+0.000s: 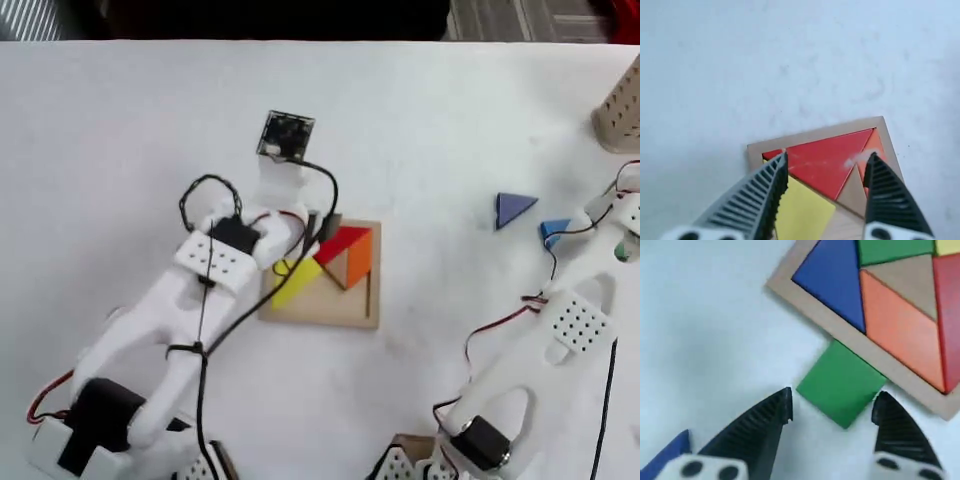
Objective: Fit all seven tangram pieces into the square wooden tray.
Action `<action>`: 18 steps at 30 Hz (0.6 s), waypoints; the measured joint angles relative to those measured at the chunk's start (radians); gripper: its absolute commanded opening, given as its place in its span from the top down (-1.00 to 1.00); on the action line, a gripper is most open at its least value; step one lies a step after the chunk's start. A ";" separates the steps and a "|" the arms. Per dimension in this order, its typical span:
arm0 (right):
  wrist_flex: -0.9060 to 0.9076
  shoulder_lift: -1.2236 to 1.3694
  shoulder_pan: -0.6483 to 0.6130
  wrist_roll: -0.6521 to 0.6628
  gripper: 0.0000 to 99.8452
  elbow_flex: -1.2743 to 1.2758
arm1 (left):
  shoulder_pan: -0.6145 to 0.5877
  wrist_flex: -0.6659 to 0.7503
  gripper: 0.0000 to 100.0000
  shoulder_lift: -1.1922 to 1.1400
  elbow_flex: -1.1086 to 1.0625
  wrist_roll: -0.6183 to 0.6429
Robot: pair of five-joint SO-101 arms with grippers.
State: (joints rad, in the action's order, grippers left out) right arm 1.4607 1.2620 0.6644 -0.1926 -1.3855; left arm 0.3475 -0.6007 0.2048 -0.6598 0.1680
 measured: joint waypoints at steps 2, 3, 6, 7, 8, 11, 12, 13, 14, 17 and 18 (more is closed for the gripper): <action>-0.035 -0.003 -0.002 -0.002 0.49 0.046 | 0.000 0.000 0.48 0.000 0.000 0.000; -0.054 -0.006 0.000 -0.002 0.49 0.069 | 0.000 0.000 0.48 0.000 0.000 0.000; -0.104 -0.015 0.006 -0.005 0.49 0.124 | 0.000 0.000 0.48 0.000 0.000 0.000; -0.118 -0.021 0.008 -0.005 0.52 0.141 | 0.000 0.000 0.48 0.000 0.000 0.000; -0.130 -0.029 0.009 -0.005 0.58 0.158 | 0.000 0.000 0.48 0.000 0.000 0.000; -0.150 -0.041 0.017 -0.003 0.86 0.195 | 0.000 0.000 0.48 0.000 0.000 0.000; -0.153 -0.041 0.025 0.005 0.94 0.201 | 0.000 0.000 0.48 0.000 0.000 0.000; -0.153 -0.043 0.029 0.017 0.97 0.206 | 0.000 0.000 0.48 0.000 0.000 0.000; -0.153 -0.043 0.034 0.028 0.96 0.209 | 0.000 0.000 0.48 0.000 0.000 0.000; -0.153 -0.043 0.037 0.061 0.96 0.209 | 0.000 0.000 0.48 0.000 0.000 0.000; -0.153 -0.043 0.037 0.068 0.97 0.209 | 0.000 0.000 0.48 0.000 0.000 0.000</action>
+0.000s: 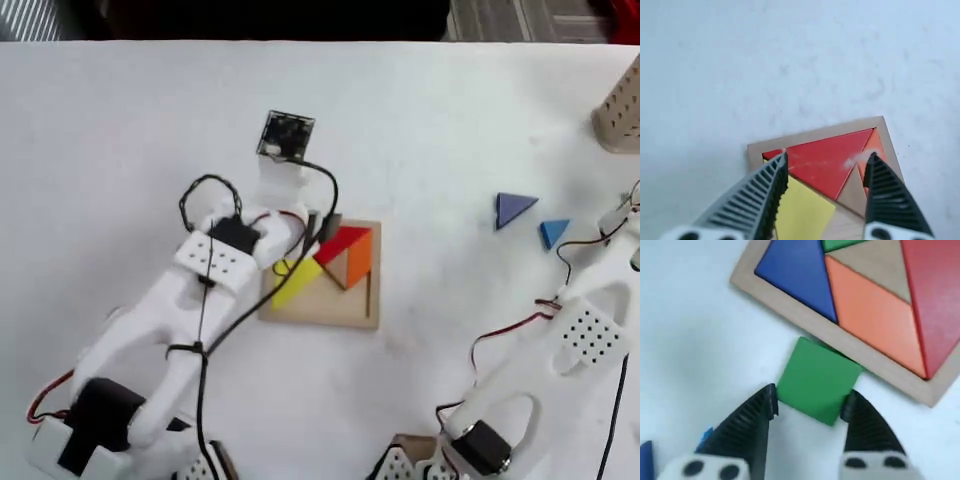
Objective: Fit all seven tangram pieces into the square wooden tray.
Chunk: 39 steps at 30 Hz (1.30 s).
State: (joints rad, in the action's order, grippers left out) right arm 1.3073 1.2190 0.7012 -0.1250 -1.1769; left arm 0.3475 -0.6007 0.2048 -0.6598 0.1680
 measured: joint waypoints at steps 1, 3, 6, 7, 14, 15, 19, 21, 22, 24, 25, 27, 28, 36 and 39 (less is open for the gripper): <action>0.006 0.000 0.000 0.005 0.97 0.000 | 0.000 0.000 0.48 0.000 0.000 0.000; 0.031 0.000 0.002 0.014 0.97 -0.011 | 0.000 0.000 0.48 0.000 0.000 0.000; 0.080 0.002 -0.002 0.061 0.97 -0.014 | 0.000 0.000 0.48 0.000 0.000 0.000; 0.101 0.005 -0.002 0.074 0.97 -0.014 | 0.000 0.000 0.48 0.000 0.000 0.000; 0.275 -0.009 -0.041 0.121 0.97 -0.081 | 0.000 0.000 0.48 0.000 0.000 0.000; 0.316 -0.012 -0.051 0.123 0.97 -0.106 | 0.000 0.000 0.48 0.000 0.000 0.000; 0.397 -0.014 -0.077 0.123 0.97 -0.150 | 0.000 0.000 0.48 0.000 0.000 0.000; 0.405 -0.021 -0.078 0.127 0.97 -0.144 | 0.000 0.000 0.48 0.000 0.000 0.000; 0.407 -0.031 -0.078 0.133 0.97 -0.130 | 0.000 0.000 0.48 0.000 0.000 0.000; 0.410 -0.058 -0.078 0.143 0.97 -0.092 | 0.000 0.000 0.48 0.000 0.000 0.000; 0.413 -0.077 -0.080 0.143 0.97 -0.066 | 0.000 0.000 0.48 0.000 0.000 0.000; 0.413 -0.124 -0.087 0.143 0.97 -0.002 | 0.000 0.000 0.48 0.000 0.000 0.000; 0.414 -0.152 -0.091 0.144 0.97 0.034 | 0.000 0.000 0.48 0.000 0.000 0.000; 0.416 -0.476 -0.101 0.149 0.97 0.331 | 0.000 0.000 0.49 0.000 0.000 0.000; 0.416 -0.589 -0.129 0.150 0.97 0.466 | 0.000 0.000 0.49 0.000 0.000 0.000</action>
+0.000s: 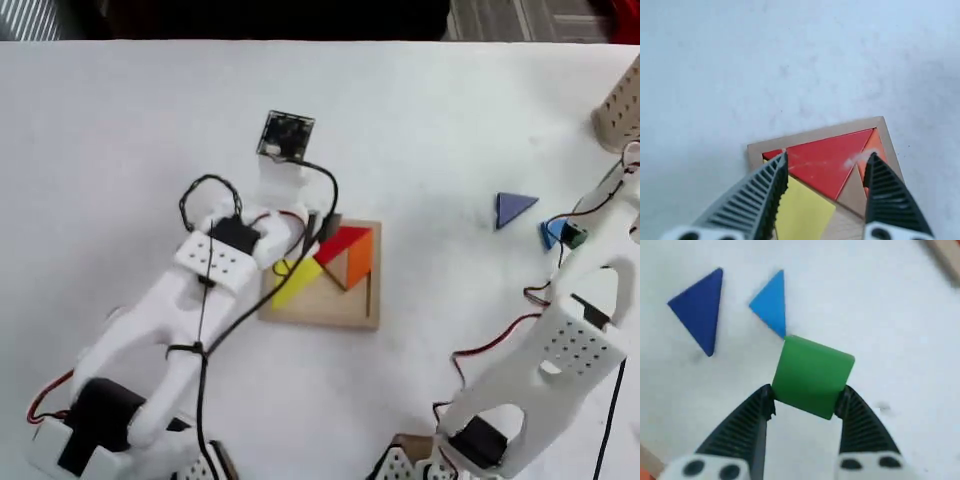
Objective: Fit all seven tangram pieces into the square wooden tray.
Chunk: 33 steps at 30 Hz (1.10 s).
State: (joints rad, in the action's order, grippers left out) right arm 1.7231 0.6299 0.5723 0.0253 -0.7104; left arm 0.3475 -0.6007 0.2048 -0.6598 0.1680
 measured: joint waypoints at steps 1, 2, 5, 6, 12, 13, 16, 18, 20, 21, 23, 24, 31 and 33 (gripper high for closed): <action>0.000 -0.035 -0.012 0.000 0.97 0.046 | 0.000 0.000 0.49 0.000 0.000 0.000; -0.002 -0.071 -0.026 0.000 0.97 0.097 | 0.000 0.000 0.49 0.000 0.000 0.000; -0.034 -0.170 -0.072 0.000 0.97 0.238 | -0.011 -0.009 0.49 0.000 0.000 -0.006; -0.046 -0.207 -0.087 0.000 0.97 0.284 | -0.020 -0.029 0.49 0.000 0.003 -0.025; -0.137 -0.468 -0.176 -0.012 0.97 0.569 | -0.057 -0.152 0.49 0.000 0.049 -0.095; -0.157 -0.514 -0.193 -0.017 0.97 0.621 | -0.064 -0.158 0.49 0.000 0.049 -0.097; -0.219 -0.634 -0.267 -0.025 0.97 0.773 | -0.089 -0.178 0.49 0.003 0.049 -0.098; -0.270 -0.695 -0.330 -0.028 0.97 0.867 | -0.095 -0.201 0.49 0.025 0.041 -0.098; -0.308 -0.749 -0.393 -0.028 0.97 0.941 | -0.110 -0.222 0.49 0.069 0.008 -0.101; -0.325 -0.772 -0.422 -0.028 0.97 0.970 | -0.120 -0.227 0.49 0.095 -0.017 -0.103; -0.359 -0.804 -0.477 -0.028 0.97 1.014 | -0.132 -0.227 0.49 0.160 -0.083 -0.104; -0.377 -0.813 -0.503 -0.028 0.97 1.039 | -0.144 -0.227 0.49 0.195 -0.120 -0.104; -0.539 -0.830 -0.701 -0.028 0.97 1.237 | -0.296 -0.227 0.48 0.405 -0.342 -0.104; -0.574 -0.835 -0.775 -0.028 0.97 1.274 | -0.328 -0.221 0.49 0.414 -0.353 -0.120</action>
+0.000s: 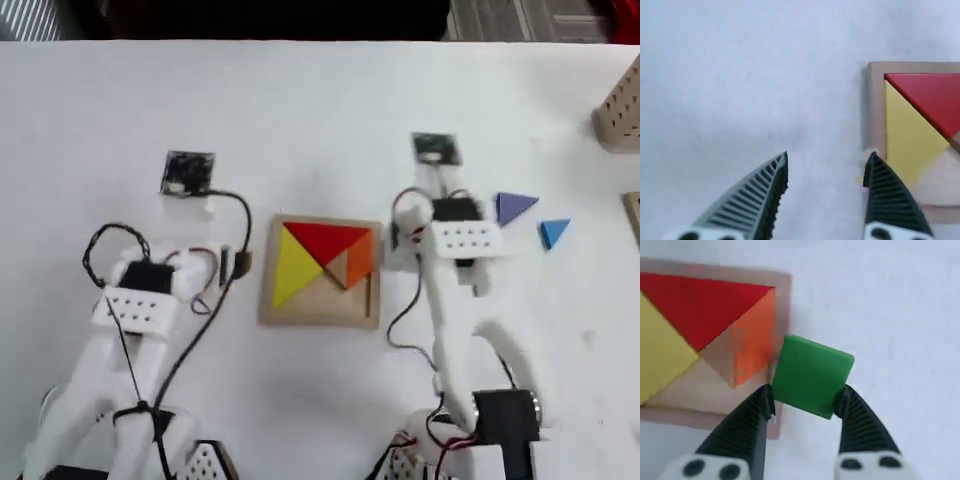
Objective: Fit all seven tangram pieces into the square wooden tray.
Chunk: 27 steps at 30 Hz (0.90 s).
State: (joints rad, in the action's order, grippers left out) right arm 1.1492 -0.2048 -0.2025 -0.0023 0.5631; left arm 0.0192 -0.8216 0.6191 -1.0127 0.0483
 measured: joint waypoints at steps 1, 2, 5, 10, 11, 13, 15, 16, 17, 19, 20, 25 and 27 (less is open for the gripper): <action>-0.008 0.000 -0.037 0.011 0.97 0.005 | -0.012 0.008 0.49 0.000 0.000 -0.008; -0.011 0.000 -0.074 0.035 0.97 0.008 | -0.018 0.018 0.49 0.000 0.000 -0.017; -0.021 0.000 -0.164 0.092 0.97 0.012 | -0.020 0.044 0.49 -0.018 0.000 -0.029; -0.025 0.000 -0.244 0.232 0.97 0.017 | -0.025 0.046 0.49 -0.058 0.000 -0.032; -0.025 0.000 -0.261 0.253 0.97 0.017 | -0.025 0.046 0.49 -0.063 0.000 -0.034; -0.025 0.000 -0.296 0.295 0.97 0.017 | -0.025 0.046 0.49 -0.063 0.000 -0.034; -0.041 0.000 -0.327 0.347 0.97 0.032 | -0.025 0.048 0.49 -0.063 0.002 -0.034; -0.055 0.000 -0.338 0.373 0.97 0.049 | -0.025 0.048 0.49 -0.063 0.002 -0.034; -0.071 0.000 -0.344 0.397 0.97 0.066 | -0.025 0.048 0.49 -0.063 0.003 -0.034; -0.107 0.000 -0.348 0.436 0.97 0.098 | -0.025 0.048 0.49 -0.063 0.003 -0.034; -0.127 0.000 -0.348 0.450 0.97 0.115 | -0.026 0.048 0.49 -0.063 0.003 -0.034; -0.178 -0.002 -0.330 0.520 0.97 0.166 | -0.041 0.048 0.49 -0.063 0.003 -0.034; -0.203 -0.002 -0.322 0.545 0.97 0.189 | -0.043 0.048 0.49 -0.063 0.003 -0.034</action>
State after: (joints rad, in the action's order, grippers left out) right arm 0.9467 -0.2064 -0.5247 0.5424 0.7518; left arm -0.0238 -0.7741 0.5562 -1.0096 0.0146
